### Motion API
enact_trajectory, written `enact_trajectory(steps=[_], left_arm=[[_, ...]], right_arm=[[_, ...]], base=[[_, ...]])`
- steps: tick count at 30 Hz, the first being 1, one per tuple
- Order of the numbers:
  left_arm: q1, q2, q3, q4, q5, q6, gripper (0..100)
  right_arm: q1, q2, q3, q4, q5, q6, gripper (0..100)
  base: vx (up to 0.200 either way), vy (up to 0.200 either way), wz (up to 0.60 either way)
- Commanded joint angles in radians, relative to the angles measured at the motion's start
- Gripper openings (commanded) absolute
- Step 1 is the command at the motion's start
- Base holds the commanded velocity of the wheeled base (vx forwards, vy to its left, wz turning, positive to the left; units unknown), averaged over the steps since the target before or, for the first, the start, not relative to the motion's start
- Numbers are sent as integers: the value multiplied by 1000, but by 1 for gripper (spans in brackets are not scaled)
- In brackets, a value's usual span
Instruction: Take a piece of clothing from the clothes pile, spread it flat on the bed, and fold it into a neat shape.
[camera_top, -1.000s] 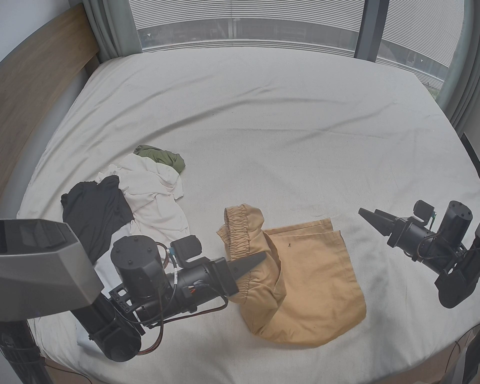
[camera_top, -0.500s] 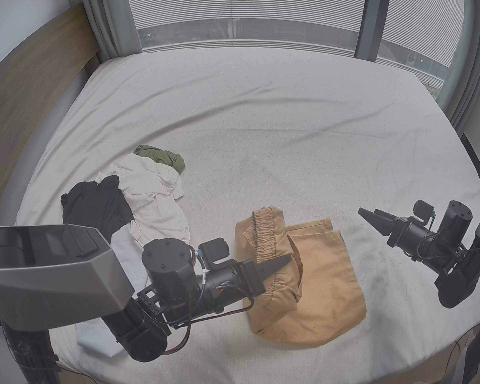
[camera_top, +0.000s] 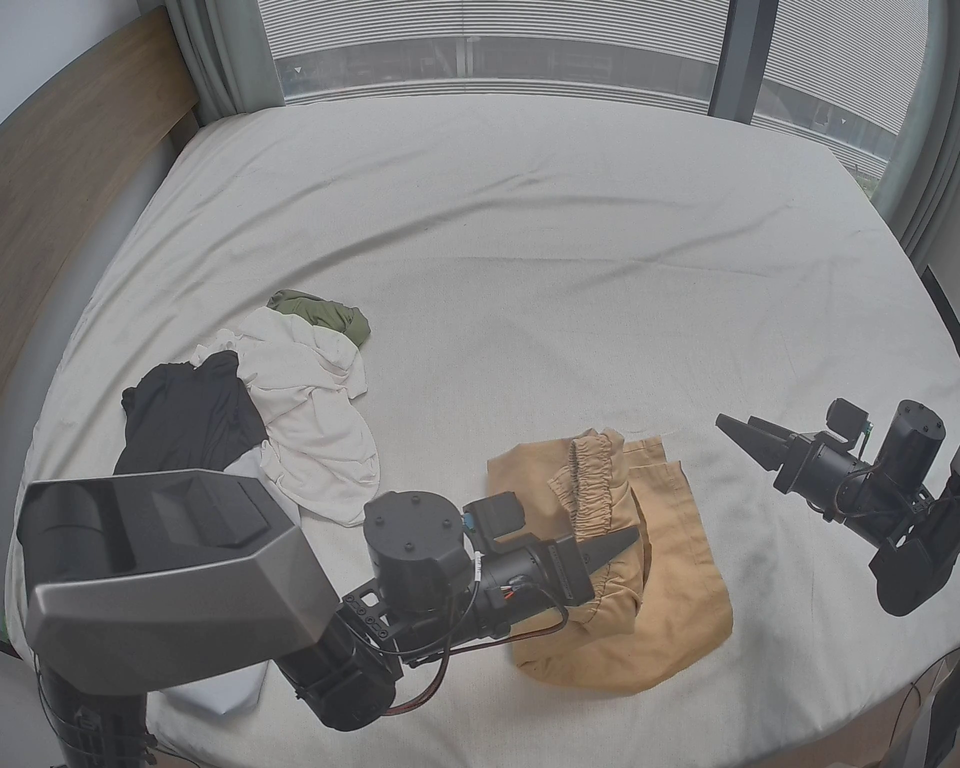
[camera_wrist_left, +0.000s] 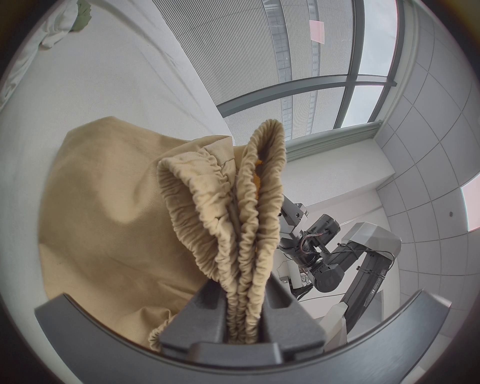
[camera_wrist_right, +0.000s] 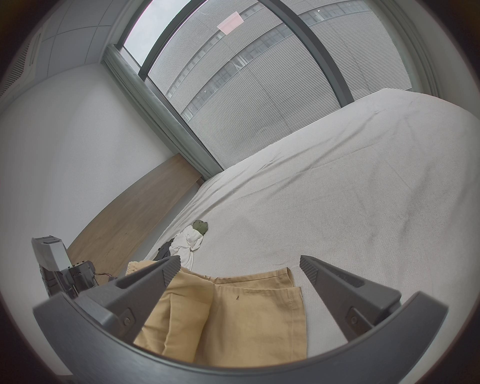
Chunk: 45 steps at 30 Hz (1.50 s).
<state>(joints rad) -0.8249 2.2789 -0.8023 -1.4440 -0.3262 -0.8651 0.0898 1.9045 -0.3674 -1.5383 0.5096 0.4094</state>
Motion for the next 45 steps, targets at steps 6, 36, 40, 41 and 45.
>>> enact_trajectory(steps=[6, 36, 40, 41, 45], left_arm=[[-48, 60, -95, 48, 4, -40, 0], [-53, 128, -178, 63, 73, -35, 100], [-42, 114, -161, 63, 96, -31, 100], [-34, 99, -146, 62, 110, -25, 100], [-11, 42, -101, 62, 116, 5, 100]], right_arm=[[1, 1, -1, 0, 0, 0, 100], [1, -4, -2, 0, 0, 0, 100], [1, -4, 1, 0, 0, -1, 100], [1, -4, 2, 0, 0, -1, 100], [4, -4, 4, 0, 0, -3, 100]], base=[[0, 0, 0], [0, 0, 0], [0, 0, 0], [0, 0, 0], [0, 0, 0]])
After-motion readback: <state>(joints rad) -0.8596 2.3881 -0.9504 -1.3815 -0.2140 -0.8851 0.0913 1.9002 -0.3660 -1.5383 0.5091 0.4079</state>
